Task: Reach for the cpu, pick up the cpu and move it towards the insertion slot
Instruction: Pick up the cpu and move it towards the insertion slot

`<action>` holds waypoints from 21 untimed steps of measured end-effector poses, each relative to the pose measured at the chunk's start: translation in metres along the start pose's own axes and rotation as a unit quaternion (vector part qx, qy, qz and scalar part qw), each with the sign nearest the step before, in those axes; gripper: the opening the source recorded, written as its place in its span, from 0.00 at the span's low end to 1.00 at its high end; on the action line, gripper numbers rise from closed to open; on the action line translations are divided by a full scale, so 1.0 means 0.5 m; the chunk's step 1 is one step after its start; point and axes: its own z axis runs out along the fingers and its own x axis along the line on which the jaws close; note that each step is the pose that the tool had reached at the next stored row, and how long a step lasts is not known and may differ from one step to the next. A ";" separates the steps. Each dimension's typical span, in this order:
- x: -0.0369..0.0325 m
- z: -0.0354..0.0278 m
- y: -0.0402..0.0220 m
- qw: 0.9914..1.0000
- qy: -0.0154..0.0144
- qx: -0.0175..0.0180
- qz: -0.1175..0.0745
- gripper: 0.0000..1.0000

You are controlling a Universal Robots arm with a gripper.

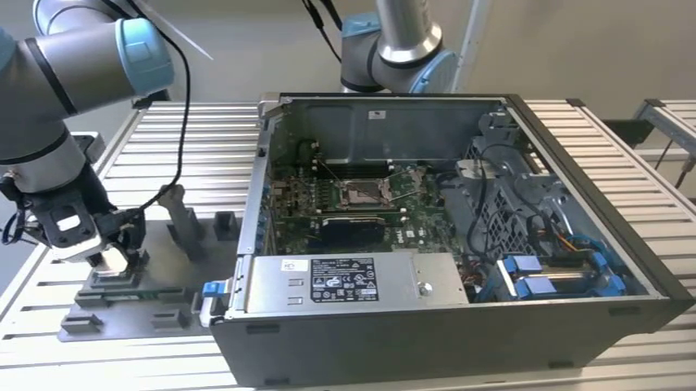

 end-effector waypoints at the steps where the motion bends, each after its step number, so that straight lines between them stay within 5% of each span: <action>1: 0.000 -0.005 0.000 1.000 0.000 0.000 0.000 0.00; 14: 0.001 -0.072 0.003 1.000 0.001 0.003 0.000 0.00; 21: 0.001 -0.092 0.004 1.000 0.001 0.005 0.000 0.00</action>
